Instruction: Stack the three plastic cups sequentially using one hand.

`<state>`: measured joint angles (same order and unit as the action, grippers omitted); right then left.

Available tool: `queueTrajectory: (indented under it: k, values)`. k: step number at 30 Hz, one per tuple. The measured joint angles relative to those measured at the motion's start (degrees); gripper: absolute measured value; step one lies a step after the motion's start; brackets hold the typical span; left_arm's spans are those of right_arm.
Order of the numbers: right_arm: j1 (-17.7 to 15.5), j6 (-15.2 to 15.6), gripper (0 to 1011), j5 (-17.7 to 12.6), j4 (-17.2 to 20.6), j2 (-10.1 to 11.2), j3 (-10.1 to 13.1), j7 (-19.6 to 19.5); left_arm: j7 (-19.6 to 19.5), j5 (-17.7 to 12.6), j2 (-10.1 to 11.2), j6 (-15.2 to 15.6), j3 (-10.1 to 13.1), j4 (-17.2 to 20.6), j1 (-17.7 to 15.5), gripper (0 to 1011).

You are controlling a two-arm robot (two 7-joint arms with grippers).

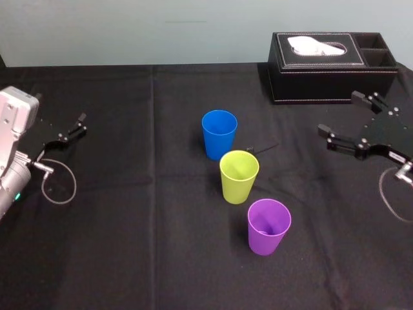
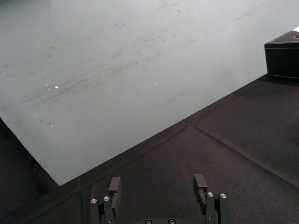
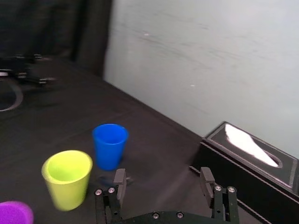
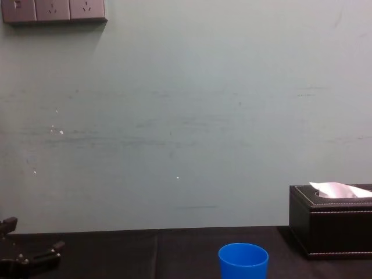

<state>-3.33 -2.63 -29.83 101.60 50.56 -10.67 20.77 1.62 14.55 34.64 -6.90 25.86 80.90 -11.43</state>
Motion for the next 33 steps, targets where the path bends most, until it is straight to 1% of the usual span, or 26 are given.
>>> queueTrajectory:
  k: [1, 3, 4, 7, 8, 10, 11, 13, 14, 17, 18, 21, 24, 27, 28, 30, 32, 33]
  values:
    - [-1.05, -0.19, 1000, -1.14, 0.65, 1.28, 1.05, 1.92, 0.0, 0.0, 0.0, 0.0, 0.0, 0.0, 0.0, 1010]
    - [-1.96, -0.37, 1000, -2.02, 1.07, 2.41, 1.88, 3.82, 0.0, 0.0, 0.0, 0.0, 0.0, 0.0, 0.0, 1010]
    - [-2.92, -0.49, 1000, -2.92, 1.41, 3.61, 2.78, 5.78, 0.0, 0.0, 0.0, 0.0, 0.0, 0.0, -0.01, 1010]
    - [-4.36, -0.7, 1000, -3.95, 1.78, 5.36, 4.03, 8.52, 0.0, 0.0, 0.0, 0.0, 0.0, 0.0, 0.0, 1010]
    - [-5.2, -0.87, 1000, -4.56, 1.91, 6.47, 4.82, 10.22, 0.0, 0.0, 0.0, 0.0, 0.0, 0.0, 0.0, 1010]
    - [-6.07, -1.2, 1000, -5.21, 2.0, 7.53, 5.67, 12.1, 0.0, 0.0, 0.0, 0.0, 0.0, 0.0, 0.0, 1010]
    - [-7.11, -1.63, 1000, -5.97, 2.02, 8.69, 6.61, 14.17, 0.0, 0.0, 0.0, 0.0, 0.0, 0.0, 0.0, 1010]
    - [-8.06, -2.02, 1000, -6.7, 2.02, 9.76, 7.54, 16.11, 0.0, 0.0, 0.0, 0.0, 0.0, 0.0, 0.0, 1010]
    - [-9.09, -2.47, 1000, -7.36, 2.02, 10.73, 8.46, 18.11, 0.0, 0.0, 0.0, 0.0, 0.0, 0.0, 0.0, 1010]
    - [-10.66, -3.1, 1000, -8.26, 2.06, 11.91, 9.9, 20.54, 0.0, 0.0, 0.0, 0.0, 0.0, 0.0, 0.0, 1010]
    - [-11.78, -3.55, 1000, -8.7, 2.15, 12.58, 10.81, 22.07, 0.0, 0.0, 0.0, 0.0, 0.0, 0.0, 0.0, 1010]
    - [-13.71, -4.34, 1000, -8.95, 2.23, 13.66, 12.14, 24.49, 0.0, 0.0, 0.0, 0.0, 0.0, 0.0, -0.01, 1010]
    - [-14.81, -4.85, 1000, -8.81, 2.19, 14.19, 12.52, 26.14, 0.0, 0.0, 0.0, 0.0, 0.0, 0.0, 0.0, 1010]
    - [-15.22, -5.33, 1000, -7.65, 1.72, 14.58, 11.8, 27.58, 0.0, 0.0, 0.0, 0.0, 0.0, 0.0, 0.0, 1010]
    - [-15.06, -5.41, 1000, -6.86, 1.44, 14.65, 10.88, 28.04, 0.0, 0.0, 0.0, 0.0, 0.0, 0.0, 0.0, 1010]
    - [-14.56, -5.42, 1000, -5.87, 1.14, 14.64, 9.77, 28.36, 0.0, 0.0, 0.0, 0.0, 0.0, 0.0, 0.0, 1010]
    - [-13.04, -5.33, 1000, -3.89, 0.53, 14.29, 7.23, 28.56, 0.0, 0.0, 0.0, 0.0, 0.0, 0.0, 0.0, 1010]
    - [-13.04, -5.33, 1000, -3.89, 0.53, 14.29, 7.23, 28.56, 0.0, 0.0, 0.0, 0.0, 0.0, 0.0, 0.0, 1010]
